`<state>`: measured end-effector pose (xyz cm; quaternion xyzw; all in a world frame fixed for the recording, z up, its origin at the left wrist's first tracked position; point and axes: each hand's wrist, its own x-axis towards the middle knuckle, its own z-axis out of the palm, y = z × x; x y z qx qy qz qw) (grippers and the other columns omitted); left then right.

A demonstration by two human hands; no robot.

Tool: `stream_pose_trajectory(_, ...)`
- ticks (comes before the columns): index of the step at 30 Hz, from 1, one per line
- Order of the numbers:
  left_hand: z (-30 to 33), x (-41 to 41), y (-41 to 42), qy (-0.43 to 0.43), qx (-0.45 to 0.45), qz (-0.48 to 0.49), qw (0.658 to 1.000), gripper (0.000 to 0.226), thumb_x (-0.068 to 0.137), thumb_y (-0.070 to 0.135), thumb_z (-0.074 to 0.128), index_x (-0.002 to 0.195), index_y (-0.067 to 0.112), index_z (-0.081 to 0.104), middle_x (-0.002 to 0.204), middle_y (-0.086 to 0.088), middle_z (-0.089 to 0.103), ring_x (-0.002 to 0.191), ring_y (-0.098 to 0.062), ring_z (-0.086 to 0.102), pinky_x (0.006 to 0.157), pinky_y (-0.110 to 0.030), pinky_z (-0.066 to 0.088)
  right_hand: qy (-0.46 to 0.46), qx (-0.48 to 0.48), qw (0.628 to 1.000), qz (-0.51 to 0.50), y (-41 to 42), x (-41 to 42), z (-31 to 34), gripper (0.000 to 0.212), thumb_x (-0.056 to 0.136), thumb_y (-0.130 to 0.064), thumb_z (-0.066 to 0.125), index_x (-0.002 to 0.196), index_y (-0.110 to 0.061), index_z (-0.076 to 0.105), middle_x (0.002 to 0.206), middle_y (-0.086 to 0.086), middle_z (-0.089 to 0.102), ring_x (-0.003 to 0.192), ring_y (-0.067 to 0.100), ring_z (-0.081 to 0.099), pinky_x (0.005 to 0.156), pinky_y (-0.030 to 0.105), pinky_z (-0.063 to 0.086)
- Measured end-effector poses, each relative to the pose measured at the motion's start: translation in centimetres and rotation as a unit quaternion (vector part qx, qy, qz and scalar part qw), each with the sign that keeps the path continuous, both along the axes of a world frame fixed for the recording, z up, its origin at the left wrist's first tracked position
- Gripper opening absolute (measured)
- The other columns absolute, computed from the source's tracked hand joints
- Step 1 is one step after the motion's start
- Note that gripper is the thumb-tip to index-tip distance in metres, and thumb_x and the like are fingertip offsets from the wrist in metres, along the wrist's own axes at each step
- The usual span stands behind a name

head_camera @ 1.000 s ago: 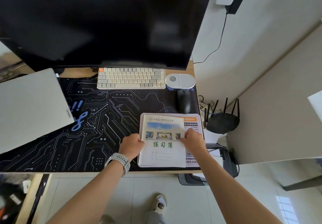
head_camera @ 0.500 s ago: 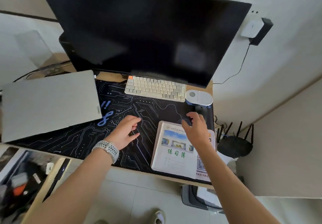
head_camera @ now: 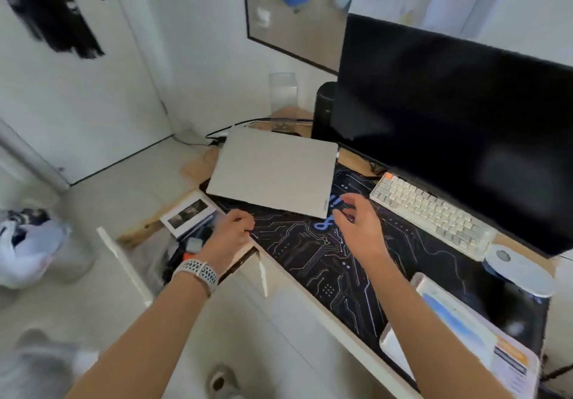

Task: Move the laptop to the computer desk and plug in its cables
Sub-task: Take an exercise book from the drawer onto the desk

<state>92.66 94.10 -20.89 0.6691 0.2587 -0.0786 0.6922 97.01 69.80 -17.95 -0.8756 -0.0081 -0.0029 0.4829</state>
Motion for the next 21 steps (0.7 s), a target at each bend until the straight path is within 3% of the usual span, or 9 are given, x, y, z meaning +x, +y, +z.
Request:
stream_pose_trajectory(2, -1.0, -1.1, 3.4, 0.015, 0.031, 0.022, 0.999, 0.009, 0.091, 0.014, 0.051, 0.097, 0.013, 0.058, 0.092, -0.013, 0.060, 0.081, -0.019, 0.054, 0.072, -0.032, 0.043, 0.003, -0.007, 0.999, 0.043, 3.2, 0.1, -0.4, 0.036, 0.091, -0.020, 0.059, 0.126, -0.018, 0.050, 0.130, 0.002, 0.051, 0.110, 0.013, 0.052, 0.089, 0.024, 0.043)
stream_pose_trajectory(5, -2.5, -2.7, 7.8, 0.047, 0.115, 0.030, 0.992, 0.010, 0.092, 0.018, 0.054, 0.097, 0.012, 0.061, 0.094, -0.007, 0.061, 0.083, -0.020, 0.054, 0.075, -0.034, 0.043, -0.006, -0.027, 0.994, 0.103, 7.8, 0.2, -0.8, 0.037, 0.091, -0.021, 0.060, 0.126, -0.018, 0.049, 0.129, 0.003, 0.051, 0.107, 0.013, 0.051, 0.091, 0.029, 0.046)
stream_pose_trajectory(9, -4.7, -4.7, 12.8, 0.076, 0.237, -0.016, 0.968, 0.007, 0.090, 0.023, 0.059, 0.089, 0.016, 0.059, 0.097, -0.006, 0.062, 0.090, -0.023, 0.059, 0.083, -0.037, 0.047, -0.002, -0.069, 0.981, 0.183, 13.4, 0.2, -1.9, 0.043, 0.090, -0.023, 0.058, 0.131, -0.019, 0.047, 0.131, 0.003, 0.051, 0.117, 0.018, 0.051, 0.097, 0.036, 0.045)
stream_pose_trajectory(14, -7.9, -5.9, 17.2, 0.125, 0.318, -0.080, 0.936, 0.009, 0.088, 0.013, 0.060, 0.096, 0.010, 0.057, 0.093, -0.012, 0.062, 0.085, -0.026, 0.060, 0.073, -0.033, 0.048, 0.039, -0.137, 0.954, 0.263, 19.7, 0.0, -3.8, 0.039, 0.091, -0.023, 0.055, 0.128, -0.014, 0.050, 0.126, 0.005, 0.054, 0.115, 0.021, 0.052, 0.096, 0.038, 0.045)
stream_pose_trajectory(17, -10.3, -5.7, 18.9, 0.150, 0.410, -0.169, 0.884, 0.014, 0.089, 0.014, 0.052, 0.094, 0.026, 0.048, 0.099, -0.007, 0.059, 0.092, -0.025, 0.059, 0.076, -0.034, 0.049, 0.062, -0.183, 0.937, 0.292, 22.6, 0.0, -6.1, 0.036, 0.088, -0.021, 0.055, 0.124, -0.015, 0.051, 0.117, 0.007, 0.055, 0.106, 0.025, 0.055, 0.086, 0.037, 0.047)
stream_pose_trajectory(21, -12.5, -5.0, 19.5, 0.208, 0.530, -0.306, 0.763, 0.041, 0.086, 0.032, 0.060, 0.124, 0.027, 0.048, 0.126, -0.005, 0.053, 0.120, -0.027, 0.047, 0.101, -0.038, 0.040, 0.101, -0.236, 0.918, 0.301, 25.7, -0.1, -9.8, 0.042, 0.089, -0.022, 0.053, 0.131, -0.020, 0.048, 0.128, 0.001, 0.052, 0.114, 0.022, 0.052, 0.090, 0.034, 0.045)
